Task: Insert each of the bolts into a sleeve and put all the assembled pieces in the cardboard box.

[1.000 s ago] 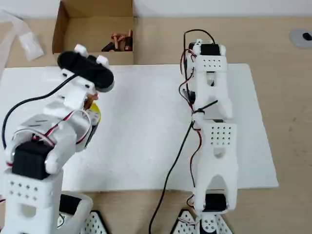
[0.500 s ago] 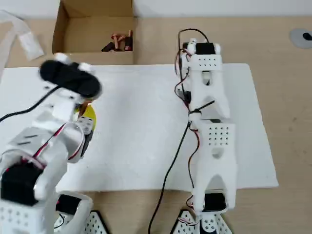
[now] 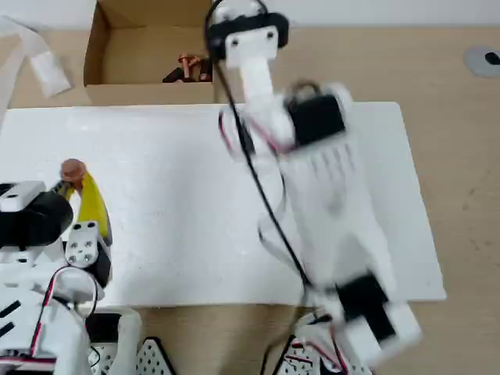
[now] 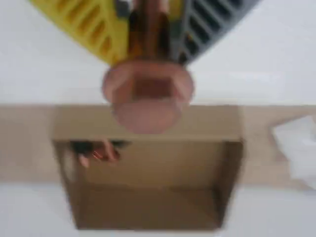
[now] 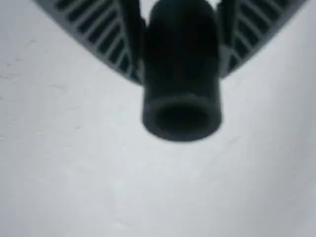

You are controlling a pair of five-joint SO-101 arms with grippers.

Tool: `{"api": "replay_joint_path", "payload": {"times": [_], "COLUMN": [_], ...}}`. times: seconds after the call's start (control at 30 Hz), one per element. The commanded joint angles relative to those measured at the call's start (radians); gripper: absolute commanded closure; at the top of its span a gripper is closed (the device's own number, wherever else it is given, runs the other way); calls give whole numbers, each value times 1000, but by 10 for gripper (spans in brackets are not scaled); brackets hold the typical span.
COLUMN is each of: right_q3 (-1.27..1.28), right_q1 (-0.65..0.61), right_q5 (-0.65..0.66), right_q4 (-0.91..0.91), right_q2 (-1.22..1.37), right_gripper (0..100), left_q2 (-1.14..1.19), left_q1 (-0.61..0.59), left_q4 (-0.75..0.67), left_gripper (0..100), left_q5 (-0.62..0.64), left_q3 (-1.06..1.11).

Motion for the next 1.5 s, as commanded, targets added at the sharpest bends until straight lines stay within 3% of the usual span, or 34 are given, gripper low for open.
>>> {"api": "replay_joint_path", "payload": {"times": [0.0,0.27,0.4,0.63,0.93,1.1,1.23,1.37,1.47], "right_q3": [188,794,1087,1411,1662,1730,1733,1748,1771], "right_q1": [-73,-76,-76,-77,-232,-246,-246,-245,-245], "right_q5": [15,35,103,109,110,110,110,155,186], "right_q4": [-43,-347,-557,-937,-1250,-1390,-1413,-1416,-1416], "right_q2": [-272,-588,-722,-920,-1040,-1093,-1141,-1179,-1216], "right_gripper": [989,989,989,989,989,989,989,989,989], "left_q2": [-71,-107,-107,-108,-107,-107,-105,-105,-105], "left_q1": [-54,-32,38,207,385,437,436,437,442], "left_q4": [-198,-559,-647,-764,-772,-772,-770,-766,-766], "left_gripper": [991,991,991,991,990,988,988,988,988], "left_q5": [5,58,157,368,391,385,379,272,262], "left_q3": [135,423,462,459,462,451,439,416,414]}}
